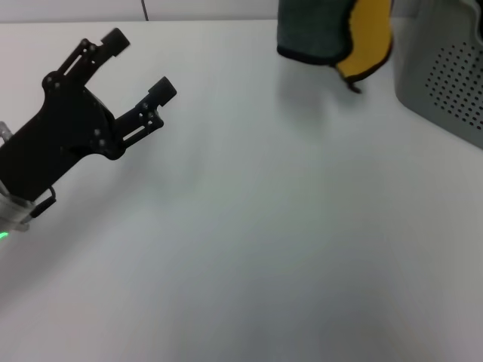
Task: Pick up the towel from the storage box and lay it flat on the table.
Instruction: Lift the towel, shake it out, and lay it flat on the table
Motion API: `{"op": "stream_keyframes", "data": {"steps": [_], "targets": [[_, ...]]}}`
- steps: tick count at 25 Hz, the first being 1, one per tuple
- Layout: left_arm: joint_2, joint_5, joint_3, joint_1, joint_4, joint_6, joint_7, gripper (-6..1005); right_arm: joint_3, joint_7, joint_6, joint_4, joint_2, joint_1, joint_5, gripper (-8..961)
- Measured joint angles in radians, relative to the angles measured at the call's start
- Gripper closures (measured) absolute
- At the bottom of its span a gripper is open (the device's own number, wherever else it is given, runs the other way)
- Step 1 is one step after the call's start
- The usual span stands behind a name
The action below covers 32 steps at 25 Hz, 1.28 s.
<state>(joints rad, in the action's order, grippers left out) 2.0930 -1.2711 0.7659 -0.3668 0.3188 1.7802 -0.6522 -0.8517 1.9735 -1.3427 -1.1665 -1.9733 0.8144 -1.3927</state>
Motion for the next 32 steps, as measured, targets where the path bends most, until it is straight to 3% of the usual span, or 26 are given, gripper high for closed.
{"op": "stream_keyframes", "data": {"steps": [7,8,12,19,32], "targets": [[0.009,0.102,-0.003,-0.044,-0.215,-0.015,0.393,228,-0.124,-0.039,0.165,-0.064,-0.035,0.015,-0.002,938],[0.011,0.114,-0.002,-0.060,-0.257,-0.025,0.506,229,-0.142,-0.045,0.185,-0.070,-0.037,0.019,-0.003,938],[0.013,0.125,-0.002,-0.087,-0.318,-0.035,0.650,234,-0.178,-0.054,0.216,-0.074,-0.039,0.038,-0.003,938],[0.014,0.164,-0.004,-0.117,-0.347,-0.051,0.682,241,-0.239,-0.067,0.251,-0.064,-0.042,0.075,-0.001,937],[0.015,0.114,0.007,-0.104,-0.351,-0.054,0.689,255,-0.392,-0.085,0.353,-0.056,-0.050,0.092,-0.001,937]]}}
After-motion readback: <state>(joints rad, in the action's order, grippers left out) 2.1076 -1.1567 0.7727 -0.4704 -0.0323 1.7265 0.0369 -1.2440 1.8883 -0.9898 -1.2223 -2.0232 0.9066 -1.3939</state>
